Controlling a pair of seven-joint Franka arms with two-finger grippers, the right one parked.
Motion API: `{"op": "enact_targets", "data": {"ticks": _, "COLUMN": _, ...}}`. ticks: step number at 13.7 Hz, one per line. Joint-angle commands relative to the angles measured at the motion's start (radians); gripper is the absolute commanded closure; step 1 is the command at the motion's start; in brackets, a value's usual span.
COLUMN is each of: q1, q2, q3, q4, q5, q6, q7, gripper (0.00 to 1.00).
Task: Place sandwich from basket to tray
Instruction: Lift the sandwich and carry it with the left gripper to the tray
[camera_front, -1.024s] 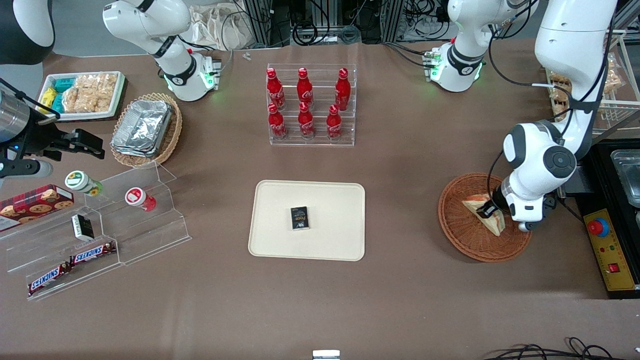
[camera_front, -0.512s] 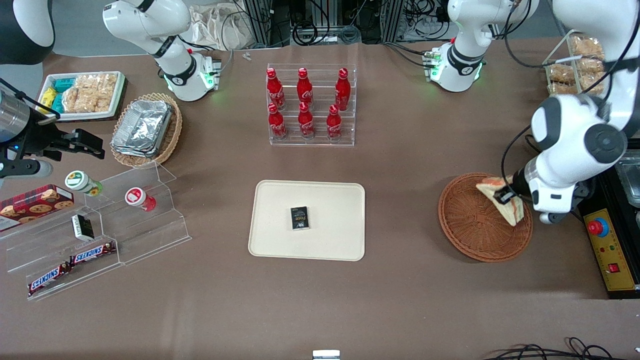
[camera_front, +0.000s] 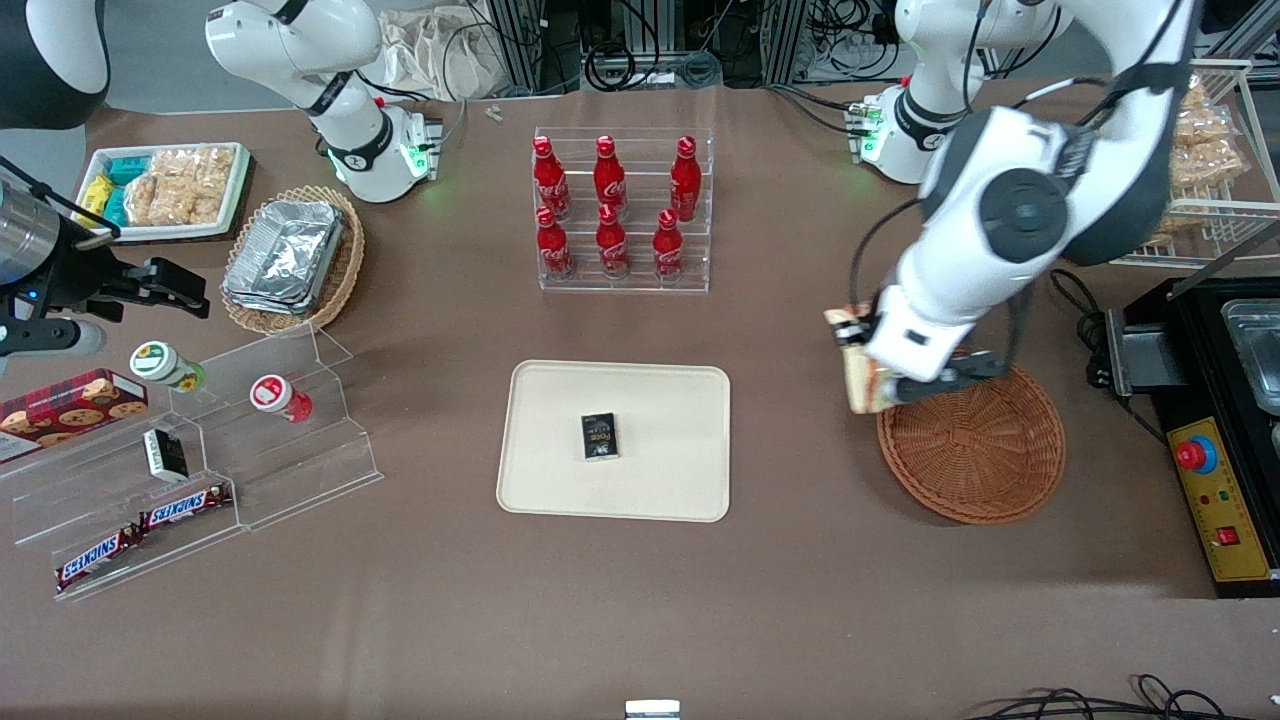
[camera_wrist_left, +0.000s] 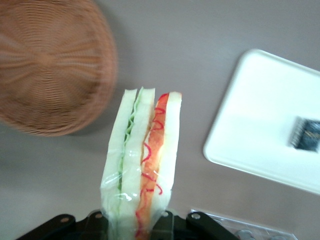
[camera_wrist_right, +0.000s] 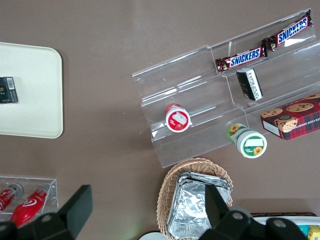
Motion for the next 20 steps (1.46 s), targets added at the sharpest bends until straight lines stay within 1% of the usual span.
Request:
{"op": "enact_targets", "data": {"ticks": 1, "q1": -0.072, "q2": 0.133, "q3": -0.026, "q4": 0.075, "q5": 0.008, "q6": 0.092, "q7": 0.0, "gripper": 1.0}}
{"op": "enact_targets", "data": {"ticks": 2, "q1": -0.097, "q2": 0.179, "q3": -0.026, "q4": 0.075, "q5": 0.028, "q6": 0.151, "q7": 0.004, "gripper": 0.99}}
{"op": "enact_targets", "data": {"ticks": 3, "q1": -0.115, "q2": 0.237, "q3": -0.026, "q4": 0.076, "q5": 0.066, "q6": 0.219, "q7": 0.006, "gripper": 0.99}}
{"op": "enact_targets", "data": {"ticks": 4, "q1": -0.14, "q2": 0.29, "q3": -0.026, "q4": 0.078, "q5": 0.122, "q6": 0.292, "q7": 0.0, "gripper": 0.99}}
{"op": "enact_targets", "data": {"ticks": 6, "q1": -0.175, "q2": 0.382, "q3": -0.023, "q4": 0.078, "q5": 0.193, "q6": 0.415, "q7": -0.021, "gripper": 0.99}}
{"op": "enact_targets", "data": {"ticks": 8, "q1": -0.186, "q2": 0.431, "q3": -0.023, "q4": 0.078, "q5": 0.284, "q6": 0.488, "q7": -0.077, "gripper": 0.99}}
{"op": "enact_targets", "data": {"ticks": 11, "q1": -0.197, "q2": 0.479, "q3": -0.021, "q4": 0.078, "q5": 0.383, "q6": 0.541, "q7": -0.189, "gripper": 0.9}}
{"op": "enact_targets", "data": {"ticks": 12, "q1": -0.197, "q2": 0.494, "q3": -0.021, "q4": 0.078, "q5": 0.405, "q6": 0.551, "q7": -0.215, "gripper": 0.79}}
{"op": "enact_targets", "data": {"ticks": 14, "q1": -0.203, "q2": 0.514, "q3": -0.021, "q4": 0.079, "q5": 0.448, "q6": 0.564, "q7": -0.267, "gripper": 0.67}}
{"op": "enact_targets", "data": {"ticks": 16, "q1": -0.206, "q2": 0.532, "q3": -0.021, "q4": 0.079, "q5": 0.476, "q6": 0.598, "q7": -0.299, "gripper": 0.67}}
{"op": "enact_targets", "data": {"ticks": 18, "q1": -0.206, "q2": 0.537, "q3": -0.021, "q4": 0.078, "q5": 0.479, "q6": 0.612, "q7": -0.301, "gripper": 0.67}}
{"op": "enact_targets", "data": {"ticks": 19, "q1": -0.206, "q2": 0.536, "q3": -0.021, "q4": 0.078, "q5": 0.479, "q6": 0.612, "q7": -0.301, "gripper": 0.65}}
{"op": "enact_targets", "data": {"ticks": 20, "q1": -0.206, "q2": 0.537, "q3": -0.021, "q4": 0.078, "q5": 0.477, "q6": 0.612, "q7": -0.302, "gripper": 0.46}}
